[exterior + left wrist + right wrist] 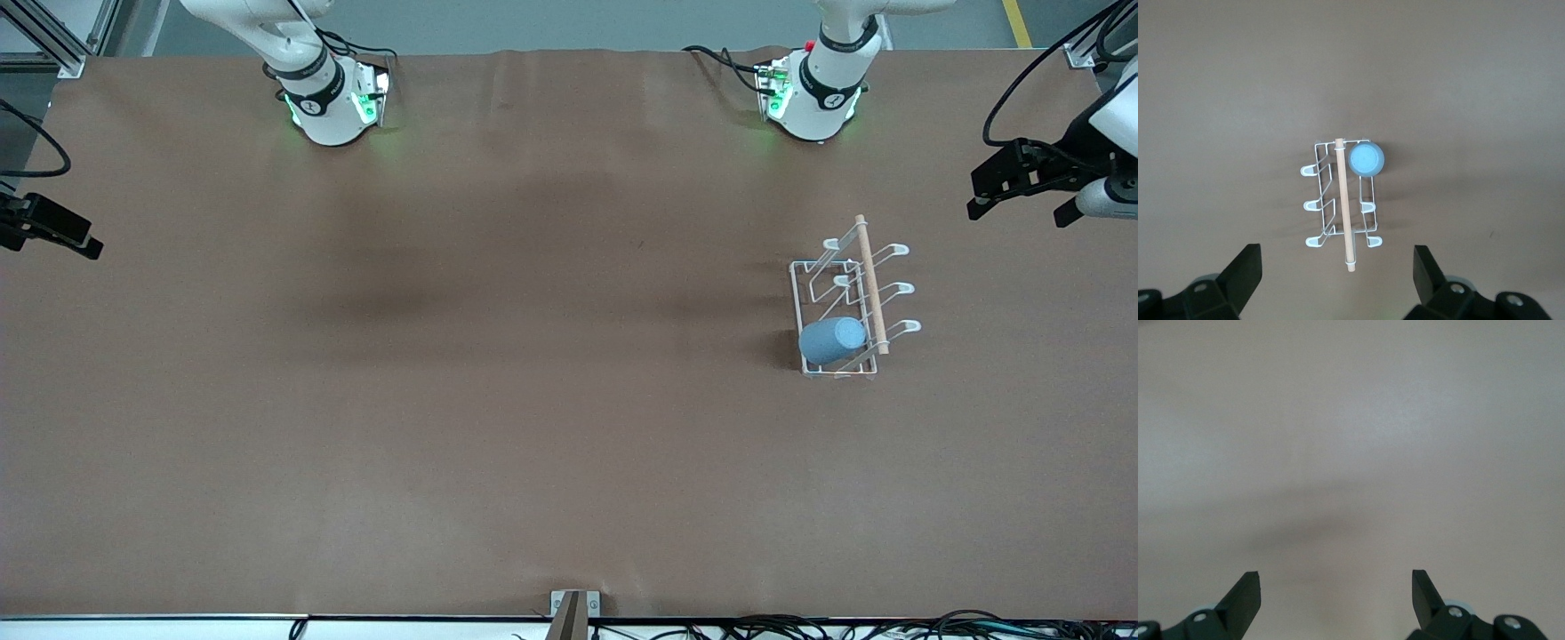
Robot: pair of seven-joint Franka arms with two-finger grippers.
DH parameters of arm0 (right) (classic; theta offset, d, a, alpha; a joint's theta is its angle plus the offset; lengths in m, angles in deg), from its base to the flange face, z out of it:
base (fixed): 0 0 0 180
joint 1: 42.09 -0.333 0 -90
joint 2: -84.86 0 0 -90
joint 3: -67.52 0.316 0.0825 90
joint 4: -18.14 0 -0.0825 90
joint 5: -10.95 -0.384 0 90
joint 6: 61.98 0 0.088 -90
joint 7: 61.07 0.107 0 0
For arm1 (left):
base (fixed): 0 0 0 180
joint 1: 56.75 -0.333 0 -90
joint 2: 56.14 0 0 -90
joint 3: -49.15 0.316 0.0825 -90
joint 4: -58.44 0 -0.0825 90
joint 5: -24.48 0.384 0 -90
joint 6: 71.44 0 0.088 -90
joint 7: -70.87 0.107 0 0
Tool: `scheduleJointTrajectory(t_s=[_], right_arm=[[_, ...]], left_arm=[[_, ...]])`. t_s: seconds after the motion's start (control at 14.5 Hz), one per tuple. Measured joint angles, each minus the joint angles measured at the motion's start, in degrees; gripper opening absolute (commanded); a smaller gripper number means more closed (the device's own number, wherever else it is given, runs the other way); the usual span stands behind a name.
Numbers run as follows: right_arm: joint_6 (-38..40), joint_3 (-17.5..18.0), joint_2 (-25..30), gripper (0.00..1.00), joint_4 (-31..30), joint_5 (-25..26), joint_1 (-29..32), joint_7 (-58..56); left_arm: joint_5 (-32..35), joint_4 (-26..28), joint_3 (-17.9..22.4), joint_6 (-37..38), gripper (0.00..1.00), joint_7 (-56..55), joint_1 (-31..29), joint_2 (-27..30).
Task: Hang cup on cup holder
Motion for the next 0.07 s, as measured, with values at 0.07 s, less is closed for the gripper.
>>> scheduleJointTrajectory(t_s=[0.07], right_arm=[[0.01,0.00,0.00,1.00,0.00,0.00,0.09,0.00]], left_arm=[[0.00,0.00,0.00,0.07,1.00,0.00,0.00,-0.03]])
